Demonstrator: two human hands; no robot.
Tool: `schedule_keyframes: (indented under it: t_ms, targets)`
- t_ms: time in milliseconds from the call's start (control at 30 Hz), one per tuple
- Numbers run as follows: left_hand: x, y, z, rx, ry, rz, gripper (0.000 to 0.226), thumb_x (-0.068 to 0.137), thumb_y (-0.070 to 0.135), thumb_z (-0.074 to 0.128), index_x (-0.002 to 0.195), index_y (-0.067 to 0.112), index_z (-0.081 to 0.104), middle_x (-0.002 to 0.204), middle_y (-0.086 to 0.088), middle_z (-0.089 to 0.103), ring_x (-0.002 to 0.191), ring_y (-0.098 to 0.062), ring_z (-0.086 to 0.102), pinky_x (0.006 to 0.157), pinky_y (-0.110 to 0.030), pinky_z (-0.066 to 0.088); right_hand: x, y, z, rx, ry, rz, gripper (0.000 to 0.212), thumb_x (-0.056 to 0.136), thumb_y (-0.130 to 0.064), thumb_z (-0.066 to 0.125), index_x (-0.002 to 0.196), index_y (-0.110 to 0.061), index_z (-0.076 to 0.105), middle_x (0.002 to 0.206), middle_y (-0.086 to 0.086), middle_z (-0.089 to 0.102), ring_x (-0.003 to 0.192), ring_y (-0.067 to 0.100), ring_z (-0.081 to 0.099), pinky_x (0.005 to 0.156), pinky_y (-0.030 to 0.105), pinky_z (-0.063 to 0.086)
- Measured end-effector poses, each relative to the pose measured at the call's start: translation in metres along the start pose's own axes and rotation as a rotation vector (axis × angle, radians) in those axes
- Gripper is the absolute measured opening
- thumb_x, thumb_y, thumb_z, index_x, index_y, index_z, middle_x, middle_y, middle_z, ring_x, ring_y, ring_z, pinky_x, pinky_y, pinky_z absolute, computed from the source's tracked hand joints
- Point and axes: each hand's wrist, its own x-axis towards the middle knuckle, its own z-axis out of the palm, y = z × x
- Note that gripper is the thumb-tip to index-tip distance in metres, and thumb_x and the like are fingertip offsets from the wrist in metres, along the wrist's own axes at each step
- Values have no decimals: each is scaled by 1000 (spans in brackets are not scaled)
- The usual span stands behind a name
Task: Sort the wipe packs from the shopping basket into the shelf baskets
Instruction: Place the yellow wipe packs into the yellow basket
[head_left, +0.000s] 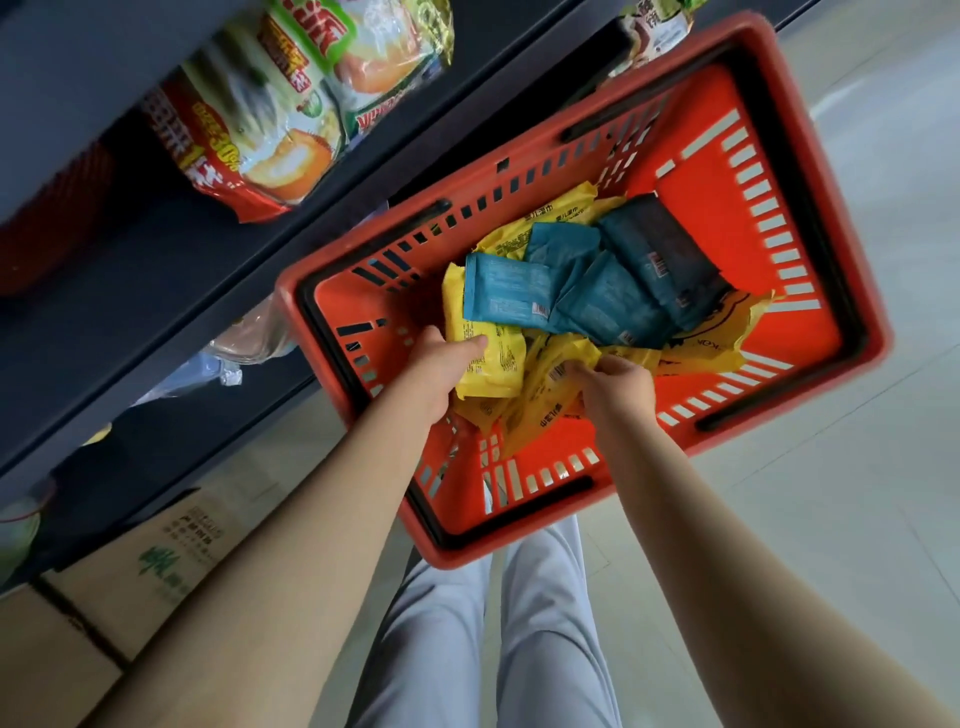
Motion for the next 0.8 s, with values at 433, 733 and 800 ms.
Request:
schedule_keyframes:
  t_ms: [433, 733, 800]
  targets:
    - [-281, 40, -78, -431, -185, 242, 29, 90, -2, 57, 115, 12, 59, 113, -12, 70, 100, -28, 68, 83, -44, 55, -228, -101, -153, 632, -267, -501, 16, 99, -18, 49, 100, -15, 65, 88, 0, 73, 77, 17, 68, 70, 33, 57]
    - [-454, 53, -141, -653, -198, 538, 28, 87, 7, 61, 114, 15, 60, 107, -11, 73, 89, -25, 73, 67, -38, 59, -380, -166, -182, 585, -382, -728, 23, 102, -32, 45, 98, -19, 63, 82, 1, 67, 70, 14, 66, 70, 38, 57]
    - [-476, 54, -164, -668, -117, 602, 29, 86, 9, 65, 114, 18, 60, 105, -7, 74, 91, -23, 73, 72, -39, 58, -408, -180, -181, 591, -444, -729, 23, 102, -31, 44, 97, -20, 63, 85, 3, 69, 73, 18, 67, 73, 42, 57]
